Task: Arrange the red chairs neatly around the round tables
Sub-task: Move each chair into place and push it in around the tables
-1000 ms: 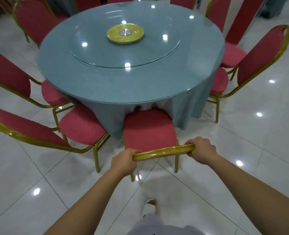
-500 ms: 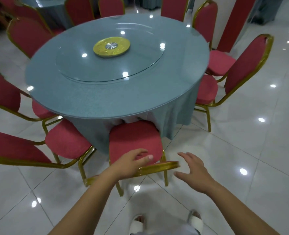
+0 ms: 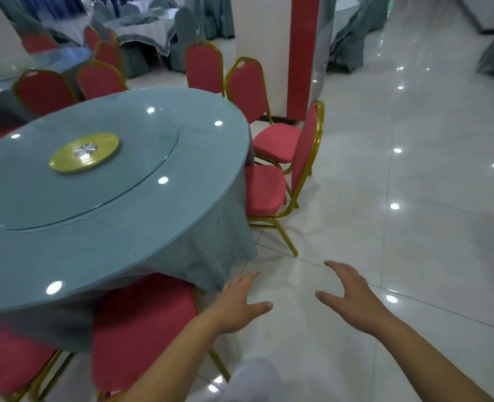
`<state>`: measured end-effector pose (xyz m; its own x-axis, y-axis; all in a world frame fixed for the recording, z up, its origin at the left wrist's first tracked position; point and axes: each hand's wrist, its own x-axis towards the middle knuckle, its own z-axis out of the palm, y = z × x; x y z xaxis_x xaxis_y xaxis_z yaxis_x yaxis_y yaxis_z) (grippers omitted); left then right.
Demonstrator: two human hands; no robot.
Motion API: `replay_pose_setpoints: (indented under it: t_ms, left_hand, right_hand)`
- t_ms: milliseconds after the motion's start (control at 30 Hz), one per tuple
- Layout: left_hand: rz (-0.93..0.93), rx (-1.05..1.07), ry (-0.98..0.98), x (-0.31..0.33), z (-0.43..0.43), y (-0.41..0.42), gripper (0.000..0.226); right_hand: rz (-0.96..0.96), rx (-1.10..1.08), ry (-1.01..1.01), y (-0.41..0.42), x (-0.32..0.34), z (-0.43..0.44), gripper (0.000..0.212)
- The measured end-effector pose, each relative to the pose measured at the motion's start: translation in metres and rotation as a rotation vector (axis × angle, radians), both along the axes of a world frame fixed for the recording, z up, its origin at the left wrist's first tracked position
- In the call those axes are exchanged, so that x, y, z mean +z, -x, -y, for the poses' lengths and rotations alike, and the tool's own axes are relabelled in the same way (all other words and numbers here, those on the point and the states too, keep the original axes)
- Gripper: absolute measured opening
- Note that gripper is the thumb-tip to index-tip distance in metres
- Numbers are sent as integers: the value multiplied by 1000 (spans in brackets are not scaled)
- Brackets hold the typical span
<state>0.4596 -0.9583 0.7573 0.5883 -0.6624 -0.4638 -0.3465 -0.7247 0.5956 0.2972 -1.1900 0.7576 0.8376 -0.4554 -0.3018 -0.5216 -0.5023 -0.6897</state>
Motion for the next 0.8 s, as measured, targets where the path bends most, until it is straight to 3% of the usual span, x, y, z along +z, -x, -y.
replay_pose_setpoints:
  t_ms: [267,567,700,800]
  left_hand:
    - [-20,89,97,-9,209,-104,92]
    - [-67,326,220,-6,454,-260,91]
    - [-52,420,179,-10,530,-308,81]
    - [-18,472,153,-22,566,-326,51]
  right_hand:
    - [106,-205,-38,-38,5,147,68]
    - [38,-264,-30,-119,37,335,65]
    - [43,-300,-42,-140,35,400,63]
    - [73,-269,-81,-163,23,440,61]
